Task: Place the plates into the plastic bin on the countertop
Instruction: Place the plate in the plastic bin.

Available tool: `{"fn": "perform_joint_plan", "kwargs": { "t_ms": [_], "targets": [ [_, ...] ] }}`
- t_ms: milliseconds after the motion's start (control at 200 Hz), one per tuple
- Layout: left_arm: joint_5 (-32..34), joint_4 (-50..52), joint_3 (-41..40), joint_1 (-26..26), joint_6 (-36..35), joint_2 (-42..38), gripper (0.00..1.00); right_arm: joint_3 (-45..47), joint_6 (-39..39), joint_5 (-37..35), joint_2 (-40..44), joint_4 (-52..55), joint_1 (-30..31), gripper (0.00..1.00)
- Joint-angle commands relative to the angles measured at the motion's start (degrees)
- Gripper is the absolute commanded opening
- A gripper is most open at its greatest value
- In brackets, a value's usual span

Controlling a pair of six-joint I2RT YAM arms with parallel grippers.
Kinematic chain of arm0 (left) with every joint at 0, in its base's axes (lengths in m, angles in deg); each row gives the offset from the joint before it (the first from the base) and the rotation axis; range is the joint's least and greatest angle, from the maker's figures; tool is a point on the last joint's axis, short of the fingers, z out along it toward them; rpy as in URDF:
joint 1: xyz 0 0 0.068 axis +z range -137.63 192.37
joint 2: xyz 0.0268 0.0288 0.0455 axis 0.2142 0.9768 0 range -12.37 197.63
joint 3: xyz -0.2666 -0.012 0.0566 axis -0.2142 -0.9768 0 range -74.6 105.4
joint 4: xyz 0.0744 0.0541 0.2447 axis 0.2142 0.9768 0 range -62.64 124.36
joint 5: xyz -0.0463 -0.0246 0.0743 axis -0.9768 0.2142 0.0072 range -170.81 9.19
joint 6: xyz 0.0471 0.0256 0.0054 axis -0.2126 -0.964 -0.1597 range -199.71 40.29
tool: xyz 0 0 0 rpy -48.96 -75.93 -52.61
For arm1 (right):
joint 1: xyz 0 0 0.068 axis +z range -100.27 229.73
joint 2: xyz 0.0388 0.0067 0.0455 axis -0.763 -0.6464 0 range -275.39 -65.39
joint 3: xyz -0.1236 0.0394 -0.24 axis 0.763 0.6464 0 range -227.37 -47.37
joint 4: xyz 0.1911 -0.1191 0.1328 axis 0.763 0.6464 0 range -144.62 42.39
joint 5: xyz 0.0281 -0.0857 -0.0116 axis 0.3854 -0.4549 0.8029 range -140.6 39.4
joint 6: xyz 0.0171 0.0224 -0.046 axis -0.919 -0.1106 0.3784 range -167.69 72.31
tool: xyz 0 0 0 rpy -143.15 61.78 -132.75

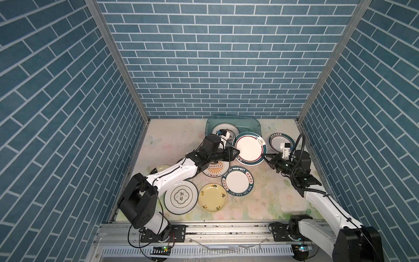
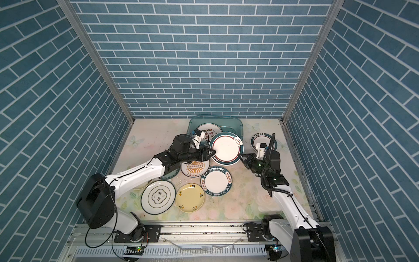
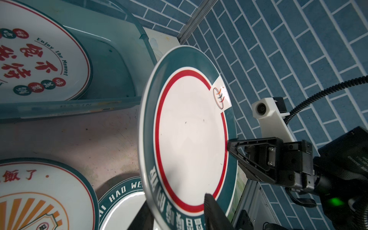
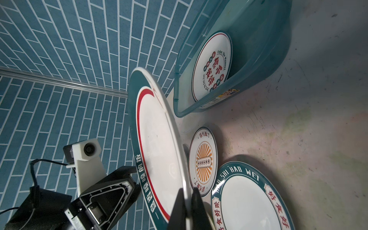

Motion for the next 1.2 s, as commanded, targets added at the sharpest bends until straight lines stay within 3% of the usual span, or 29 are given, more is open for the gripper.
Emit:
{"fn": "perform_joint_plan", "kwargs": {
  "t_ms": [0, 265, 465, 600, 660, 725, 940, 1195],
  "targets": [
    [0.01, -0.35, 1.76, -0.22, -0.73, 1.73, 0.41, 0.04, -1.57, 1.92, 1.15, -3.84, 0.25, 0.0],
    [0.64, -0.25, 1.68, -0.23, -0.62, 1.65, 0.33, 0.56, -1.57, 2.59, 1.01, -4.16, 0.25, 0.0],
    [1.3, 0.26, 1.42, -0.23, -0.82, 1.34, 0.19, 0.6, -1.99, 3.92, 0.08, -5.92, 0.26, 0.0],
    [1.78, 0.53, 1.89, -0.05, -1.02, 1.54, 0.07, 0.75, -1.79, 3.87, 0.05, -6.16, 0.3, 0.32],
    [1.89, 0.58, 2.28, 0.03, -1.24, 1.62, 0.0, 0.82, -1.79, 3.91, 0.05, -6.31, 0.25, 0.41],
    [2.12, 0.99, 2.92, 0.2, -1.95, 1.84, 0.0, 0.91, -1.74, 3.86, 0.06, -6.2, 0.25, 0.5],
    [4.29, 6.56, 8.93, 1.73, -6.71, 3.96, 0.0, 1.27, -0.99, 2.82, 1.42, -4.48, 0.25, 0.63],
    [11.48, 10.49, 14.74, 6.56, -10.36, 6.04, 0.0, 0.45, 3.58, 0.06, 5.4, 3.8, 0.26, 0.65]
  ]
}}
